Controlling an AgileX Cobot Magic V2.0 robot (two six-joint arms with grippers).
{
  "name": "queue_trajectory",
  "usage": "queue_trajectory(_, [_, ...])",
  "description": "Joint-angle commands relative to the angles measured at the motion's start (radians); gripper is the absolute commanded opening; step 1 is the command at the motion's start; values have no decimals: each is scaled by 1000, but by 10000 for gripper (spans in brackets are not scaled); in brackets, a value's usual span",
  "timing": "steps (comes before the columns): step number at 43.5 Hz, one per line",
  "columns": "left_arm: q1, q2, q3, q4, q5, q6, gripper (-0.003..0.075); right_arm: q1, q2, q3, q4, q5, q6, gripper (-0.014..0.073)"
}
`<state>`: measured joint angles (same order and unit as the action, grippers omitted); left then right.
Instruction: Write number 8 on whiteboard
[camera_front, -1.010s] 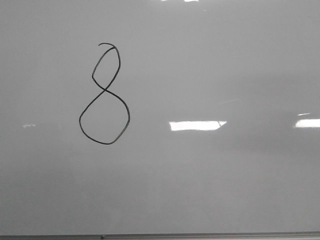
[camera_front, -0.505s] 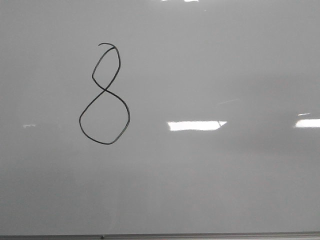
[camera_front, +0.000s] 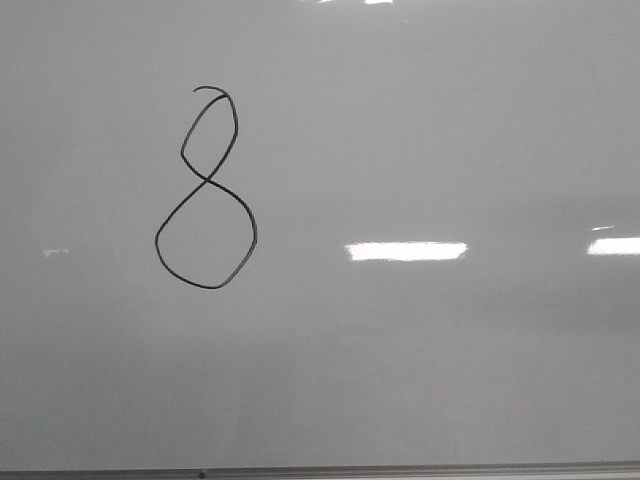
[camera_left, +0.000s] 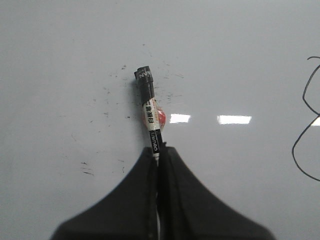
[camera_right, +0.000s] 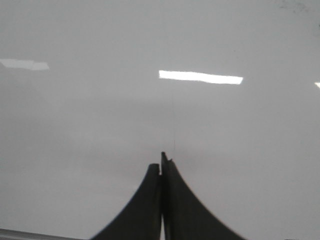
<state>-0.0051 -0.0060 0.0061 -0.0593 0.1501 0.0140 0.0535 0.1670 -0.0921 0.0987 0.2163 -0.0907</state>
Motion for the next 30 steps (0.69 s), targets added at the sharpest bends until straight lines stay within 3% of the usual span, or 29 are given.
queue_trajectory(1, [-1,-13,14,-1,-85,-8,-21,-7,-43,32,-20,-104,14,-67])
queue_trajectory(15, [-1,-13,14,-1,-85,-8,-21,-7,-197,117,-20,-83,14,-67])
queue_trajectory(30, [-1,-13,14,-1,-85,-8,-21,-7,-196,116,-20,-93,14,-67])
